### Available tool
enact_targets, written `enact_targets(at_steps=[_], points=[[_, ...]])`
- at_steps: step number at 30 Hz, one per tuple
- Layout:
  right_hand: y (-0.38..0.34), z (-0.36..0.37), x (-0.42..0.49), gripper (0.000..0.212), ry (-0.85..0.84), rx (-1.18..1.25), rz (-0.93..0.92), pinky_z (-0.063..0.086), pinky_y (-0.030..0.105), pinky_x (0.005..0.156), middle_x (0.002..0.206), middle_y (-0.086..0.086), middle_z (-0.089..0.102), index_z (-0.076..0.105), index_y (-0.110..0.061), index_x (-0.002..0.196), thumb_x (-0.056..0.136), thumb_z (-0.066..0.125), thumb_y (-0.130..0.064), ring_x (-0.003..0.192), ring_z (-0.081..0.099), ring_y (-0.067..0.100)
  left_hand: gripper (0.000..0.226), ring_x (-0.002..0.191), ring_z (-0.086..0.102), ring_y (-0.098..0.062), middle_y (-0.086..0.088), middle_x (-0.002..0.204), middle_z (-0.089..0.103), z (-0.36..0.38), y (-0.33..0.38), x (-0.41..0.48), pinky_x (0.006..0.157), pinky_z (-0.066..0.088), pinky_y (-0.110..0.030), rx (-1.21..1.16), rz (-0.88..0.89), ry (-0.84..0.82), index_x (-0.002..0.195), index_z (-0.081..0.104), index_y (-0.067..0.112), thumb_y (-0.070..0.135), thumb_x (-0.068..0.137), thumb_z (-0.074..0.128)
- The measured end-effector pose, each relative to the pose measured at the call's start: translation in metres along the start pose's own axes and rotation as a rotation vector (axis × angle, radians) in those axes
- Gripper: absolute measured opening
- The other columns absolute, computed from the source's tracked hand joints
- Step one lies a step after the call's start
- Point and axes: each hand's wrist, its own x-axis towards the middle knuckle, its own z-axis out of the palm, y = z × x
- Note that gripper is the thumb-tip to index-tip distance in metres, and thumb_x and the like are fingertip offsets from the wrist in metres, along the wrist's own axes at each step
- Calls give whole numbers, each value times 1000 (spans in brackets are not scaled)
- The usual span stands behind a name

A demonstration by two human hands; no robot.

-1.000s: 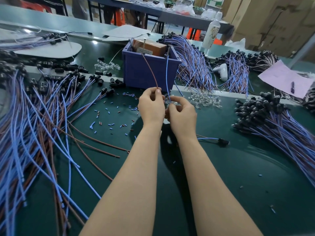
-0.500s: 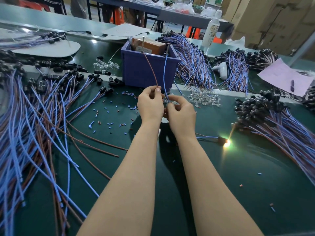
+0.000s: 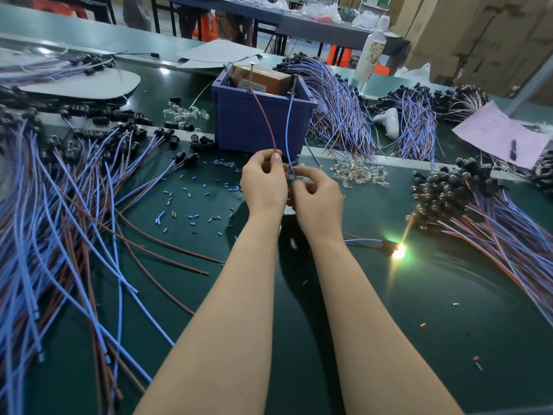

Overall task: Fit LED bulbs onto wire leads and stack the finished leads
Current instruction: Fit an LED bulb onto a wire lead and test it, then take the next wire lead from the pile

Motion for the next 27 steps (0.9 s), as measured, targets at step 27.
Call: enact_targets(at_steps=[27], points=[[-11, -211, -13, 32, 893, 647, -62, 44, 19, 44, 50, -5, 62, 58, -14, 69, 98, 47, -18, 41, 55, 8, 32, 32, 35, 0, 10, 39, 47, 151, 77, -129, 34, 26, -12, -410, -362, -728, 73, 51, 14, 21, 102, 39]])
